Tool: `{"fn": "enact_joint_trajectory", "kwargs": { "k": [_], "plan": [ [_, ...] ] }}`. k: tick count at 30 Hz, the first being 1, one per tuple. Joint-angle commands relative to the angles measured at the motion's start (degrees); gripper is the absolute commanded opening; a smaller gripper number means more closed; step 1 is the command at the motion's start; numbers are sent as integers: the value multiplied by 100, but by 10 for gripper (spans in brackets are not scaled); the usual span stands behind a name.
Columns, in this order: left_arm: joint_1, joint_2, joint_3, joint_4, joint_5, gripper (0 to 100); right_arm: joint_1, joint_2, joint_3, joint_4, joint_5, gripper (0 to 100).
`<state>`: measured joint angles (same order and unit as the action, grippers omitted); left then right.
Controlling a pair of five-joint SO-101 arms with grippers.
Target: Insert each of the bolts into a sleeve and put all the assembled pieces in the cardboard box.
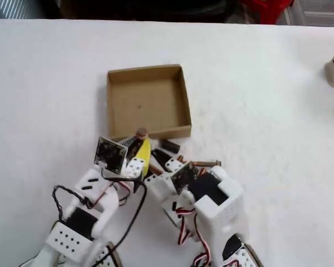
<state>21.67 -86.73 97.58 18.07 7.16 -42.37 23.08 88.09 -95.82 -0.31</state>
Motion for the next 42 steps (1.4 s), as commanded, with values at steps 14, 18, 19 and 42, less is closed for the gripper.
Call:
{"fn": "enact_joint_trajectory", "kwargs": {
  "k": [14,18,19,42],
  "plan": [
    [40,-127,-26,1248,-79,263,110,-57,-70,-40,-62,14],
    [40,-127,-18,1354,-88,264,110,-57,-70,-40,-62,14],
    [40,-127,-18,1345,-88,266,110,-57,-70,-40,-62,14],
    [-1684,-136,-1213,457,1609,262,101,-48,-70,-13,-62,14]
  ]
}}
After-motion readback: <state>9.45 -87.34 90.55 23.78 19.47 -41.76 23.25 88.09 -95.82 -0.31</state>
